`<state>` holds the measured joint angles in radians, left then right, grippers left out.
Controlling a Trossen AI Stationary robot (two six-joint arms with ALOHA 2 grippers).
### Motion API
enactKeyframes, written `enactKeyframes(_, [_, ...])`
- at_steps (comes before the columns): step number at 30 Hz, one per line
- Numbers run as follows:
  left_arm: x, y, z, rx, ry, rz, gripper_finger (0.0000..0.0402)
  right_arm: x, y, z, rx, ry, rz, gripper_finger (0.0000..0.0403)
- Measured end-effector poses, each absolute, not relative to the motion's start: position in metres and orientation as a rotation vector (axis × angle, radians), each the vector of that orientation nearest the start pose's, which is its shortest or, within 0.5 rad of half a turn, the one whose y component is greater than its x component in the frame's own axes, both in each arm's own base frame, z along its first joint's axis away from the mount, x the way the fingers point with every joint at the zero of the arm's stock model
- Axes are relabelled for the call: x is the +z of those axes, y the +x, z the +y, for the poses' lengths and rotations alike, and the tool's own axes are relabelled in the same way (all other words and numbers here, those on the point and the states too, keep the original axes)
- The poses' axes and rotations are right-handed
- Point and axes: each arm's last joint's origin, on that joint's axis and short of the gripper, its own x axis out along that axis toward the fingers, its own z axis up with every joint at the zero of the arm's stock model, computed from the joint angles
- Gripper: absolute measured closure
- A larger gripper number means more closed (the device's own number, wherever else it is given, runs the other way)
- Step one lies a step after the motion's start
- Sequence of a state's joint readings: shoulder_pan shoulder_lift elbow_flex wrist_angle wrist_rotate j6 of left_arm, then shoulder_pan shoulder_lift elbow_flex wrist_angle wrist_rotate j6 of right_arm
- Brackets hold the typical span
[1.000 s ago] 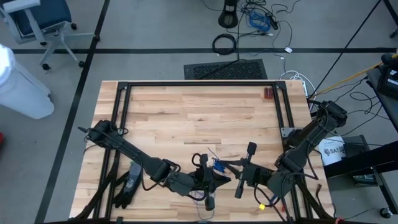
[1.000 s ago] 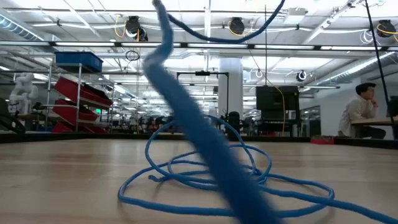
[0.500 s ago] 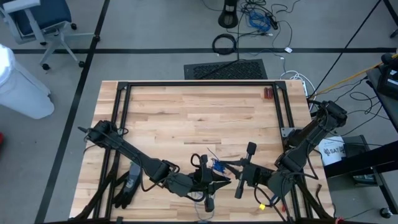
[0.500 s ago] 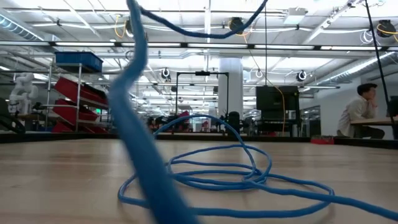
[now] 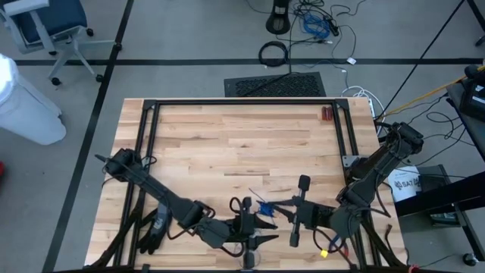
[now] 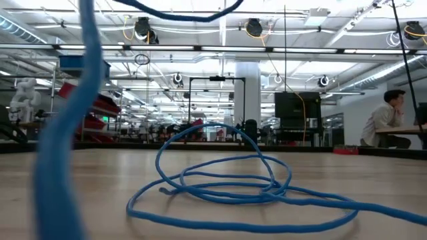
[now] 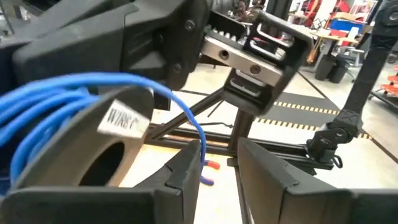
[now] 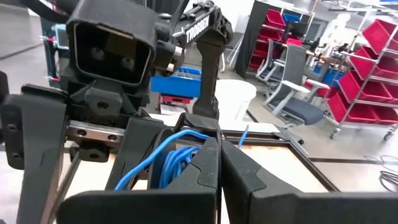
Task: Coil cords
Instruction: Coil the blue wire onto the spool
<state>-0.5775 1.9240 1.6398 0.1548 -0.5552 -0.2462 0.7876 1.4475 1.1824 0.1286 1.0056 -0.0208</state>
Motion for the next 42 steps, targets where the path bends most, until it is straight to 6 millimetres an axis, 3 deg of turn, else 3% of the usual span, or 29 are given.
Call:
enactKeyframes(20, [0.335,0.370,-0.267,-0.102,-0.033,0.046,0.0285,0.362,0.233,0.223,-0.209,-0.157,-0.003,0.0403])
enactKeyframes(42, [0.331,0.364,-0.274,-0.117,-0.015,0.080,0.0285,0.385,0.202,0.246,-0.127,-0.174,-0.144,0.0403])
